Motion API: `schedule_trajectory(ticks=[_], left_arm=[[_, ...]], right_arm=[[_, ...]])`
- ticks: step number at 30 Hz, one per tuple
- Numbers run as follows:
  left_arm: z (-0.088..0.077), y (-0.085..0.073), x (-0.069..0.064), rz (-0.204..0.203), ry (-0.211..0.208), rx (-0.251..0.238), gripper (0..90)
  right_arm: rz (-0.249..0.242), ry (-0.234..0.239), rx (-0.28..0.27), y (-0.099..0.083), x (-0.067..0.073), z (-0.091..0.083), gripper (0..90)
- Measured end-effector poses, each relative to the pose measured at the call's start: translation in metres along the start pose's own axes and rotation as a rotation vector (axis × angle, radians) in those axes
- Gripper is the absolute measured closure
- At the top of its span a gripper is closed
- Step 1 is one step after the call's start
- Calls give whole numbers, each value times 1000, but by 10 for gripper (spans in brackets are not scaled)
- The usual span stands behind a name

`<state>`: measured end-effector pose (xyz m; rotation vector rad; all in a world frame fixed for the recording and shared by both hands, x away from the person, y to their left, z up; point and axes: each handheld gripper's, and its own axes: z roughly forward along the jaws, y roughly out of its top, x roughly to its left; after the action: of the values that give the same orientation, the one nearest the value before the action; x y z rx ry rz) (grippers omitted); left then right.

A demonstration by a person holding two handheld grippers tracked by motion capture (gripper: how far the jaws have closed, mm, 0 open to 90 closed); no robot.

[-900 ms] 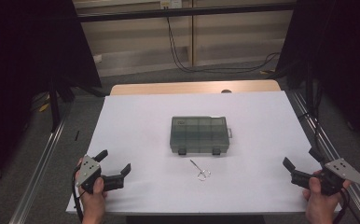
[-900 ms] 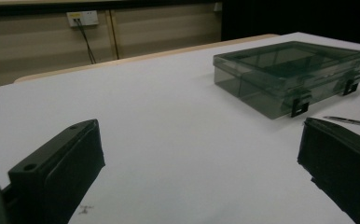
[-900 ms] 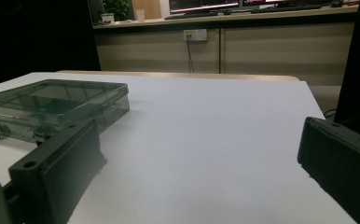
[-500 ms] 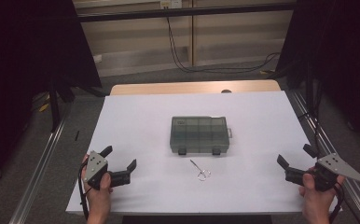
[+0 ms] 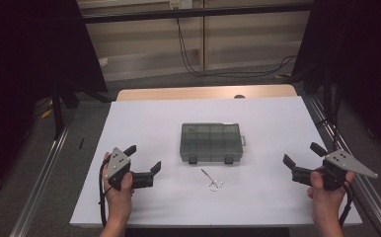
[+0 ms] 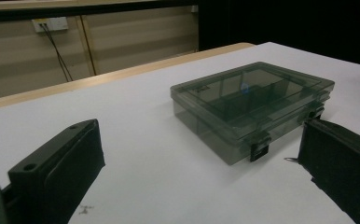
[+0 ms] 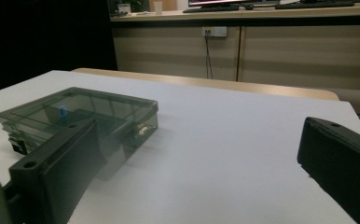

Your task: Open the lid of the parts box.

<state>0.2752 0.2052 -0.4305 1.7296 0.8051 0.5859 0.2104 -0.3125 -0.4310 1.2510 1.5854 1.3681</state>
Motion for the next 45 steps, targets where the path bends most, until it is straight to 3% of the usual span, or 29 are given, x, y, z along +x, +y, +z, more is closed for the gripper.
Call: schedule_trajectory(ticks=[5, 10, 14, 20, 22, 24, 27, 29, 30, 34, 36, 39, 41, 43, 45], left_arm=[[9, 2, -2, 2, -7, 21, 0], [21, 5, -5, -12, -23, 24, 0], [27, 9, -12, -17, -41, -11, 0], [44, 15, -20, -13, -68, 11, 0], [49, 18, -22, -13, -53, 19, 0], [53, 20, -25, -2, -12, 23, 6], [56, 21, -26, -5, -11, 28, 11], [60, 19, -24, -58, -98, 19, 12], [62, 19, -25, -67, -106, 18, 19], [70, 16, -31, -39, -82, 83, 199], [74, 14, -35, -30, -54, 110, 378], [75, 11, -32, -57, -78, 123, 659], [75, 10, -28, -61, -105, 130, 867], [75, 8, -27, -70, -114, 141, 900], [78, 5, -25, -80, -109, 182, 900]], right_arm=[[-54, 20, 13, 8, 10, 12, 0], [-43, 53, 14, 15, 19, 26, 0], [-88, 60, 16, 21, 26, 34, 0], [-63, 79, -16, 32, 32, 45, 0], [-52, 88, -19, 35, 33, 48, 0], [-57, 95, -19, 37, 34, 51, 0], [-44, 113, -13, 37, 37, 55, 11], [-44, 128, 1, 34, 37, 57, 39], [-39, 127, 11, 32, 39, 59, 81], [-51, 140, 71, 26, 42, 64, 326], [-60, 137, 121, 23, 44, 68, 501], [-83, 160, 156, 20, 47, 70, 744], [-63, 220, 184, 17, 45, 73, 859], [-35, 270, 202, 14, 42, 75, 900], [-48, 263, 232, 11, 43, 76, 900]])
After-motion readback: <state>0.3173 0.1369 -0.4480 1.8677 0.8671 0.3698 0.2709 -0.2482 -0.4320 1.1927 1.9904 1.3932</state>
